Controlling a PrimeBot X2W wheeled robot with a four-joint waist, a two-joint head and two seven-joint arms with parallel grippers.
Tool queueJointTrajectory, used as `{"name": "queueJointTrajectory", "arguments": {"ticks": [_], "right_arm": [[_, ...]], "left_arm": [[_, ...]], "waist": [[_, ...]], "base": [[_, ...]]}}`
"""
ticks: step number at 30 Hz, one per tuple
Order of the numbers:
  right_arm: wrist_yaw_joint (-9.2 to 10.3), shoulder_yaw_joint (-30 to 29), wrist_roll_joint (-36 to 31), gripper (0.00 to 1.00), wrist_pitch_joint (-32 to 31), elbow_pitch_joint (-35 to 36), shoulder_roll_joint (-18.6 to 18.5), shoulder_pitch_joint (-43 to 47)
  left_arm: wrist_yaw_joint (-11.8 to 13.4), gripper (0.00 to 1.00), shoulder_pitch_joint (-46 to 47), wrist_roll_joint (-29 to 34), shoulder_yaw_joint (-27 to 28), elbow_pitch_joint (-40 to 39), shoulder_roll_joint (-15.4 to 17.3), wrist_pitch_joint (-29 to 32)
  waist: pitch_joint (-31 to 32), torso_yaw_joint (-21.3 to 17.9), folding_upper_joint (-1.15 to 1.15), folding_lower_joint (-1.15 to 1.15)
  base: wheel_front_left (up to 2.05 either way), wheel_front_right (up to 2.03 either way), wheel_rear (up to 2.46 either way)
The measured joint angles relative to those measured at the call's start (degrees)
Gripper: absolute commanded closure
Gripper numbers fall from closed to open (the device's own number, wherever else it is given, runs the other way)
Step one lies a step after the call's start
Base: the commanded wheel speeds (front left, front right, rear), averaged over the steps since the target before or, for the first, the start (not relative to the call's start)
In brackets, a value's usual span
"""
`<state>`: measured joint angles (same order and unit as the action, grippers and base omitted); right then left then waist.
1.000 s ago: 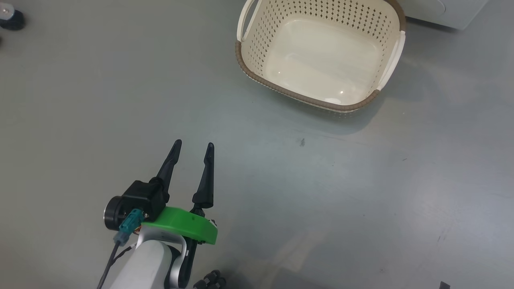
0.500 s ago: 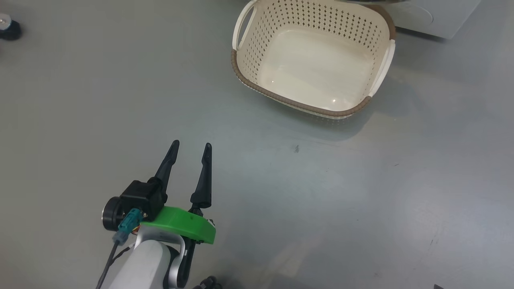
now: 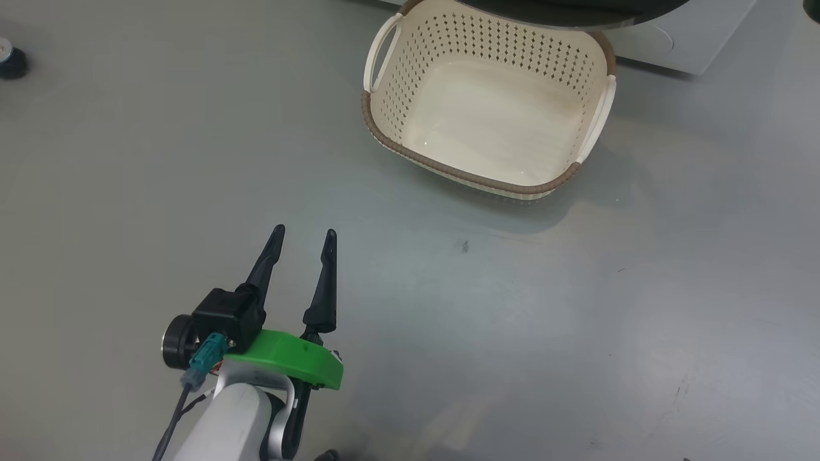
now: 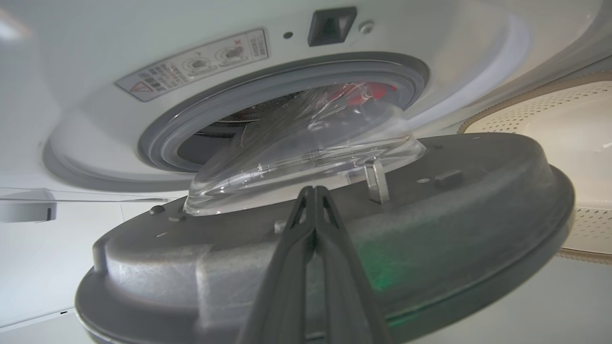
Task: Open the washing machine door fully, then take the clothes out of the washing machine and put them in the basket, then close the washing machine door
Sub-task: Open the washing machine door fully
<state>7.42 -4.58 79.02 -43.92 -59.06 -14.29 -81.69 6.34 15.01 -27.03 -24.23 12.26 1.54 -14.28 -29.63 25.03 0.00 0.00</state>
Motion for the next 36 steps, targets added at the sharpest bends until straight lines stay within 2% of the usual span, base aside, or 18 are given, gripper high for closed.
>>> {"name": "queueJointTrajectory", "arguments": {"ticks": [9, 17, 31, 33, 36], "right_arm": [[-1.21, 0.15, 0.12, 1.00, -1.80, -0.88, 0.90, 4.71], [-1.40, 0.01, 0.77, 1.00, -2.78, -1.25, 2.42, 5.99], [-1.41, 0.10, 0.53, 1.00, -2.60, -0.92, 1.92, 6.62], [-2.12, -0.21, 0.49, 1.00, -1.25, -0.54, 1.41, 7.17], [-4.20, -0.38, -0.03, 1.00, 0.63, 0.23, -0.27, 8.39]], "left_arm": [[0.00, 0.00, -0.10, 0.62, 0.13, 0.44, 0.01, 0.00], [0.00, 0.00, -0.41, 1.38, 0.52, 0.89, 0.02, 0.00], [0.00, 0.00, -1.07, 1.43, 0.70, 0.75, 0.02, 0.00], [0.01, 0.00, -1.06, 1.43, 0.69, 0.45, 0.03, 0.00], [0.01, 0.00, -1.06, 1.43, 0.71, 0.37, 0.03, 0.00]], "waist": [[2.33, -0.44, 0.00, 0.00], [4.43, -1.06, 0.00, 0.00], [5.46, -1.46, 0.00, 0.00], [5.58, -1.45, 0.00, 0.00], [6.12, -1.43, 0.00, 0.00]], "base": [[0.00, 0.00, 0.00], [0.00, 0.00, 0.00], [0.00, 0.00, 0.00], [0.00, 0.00, 0.00], [0.00, 0.00, 0.00]]}}
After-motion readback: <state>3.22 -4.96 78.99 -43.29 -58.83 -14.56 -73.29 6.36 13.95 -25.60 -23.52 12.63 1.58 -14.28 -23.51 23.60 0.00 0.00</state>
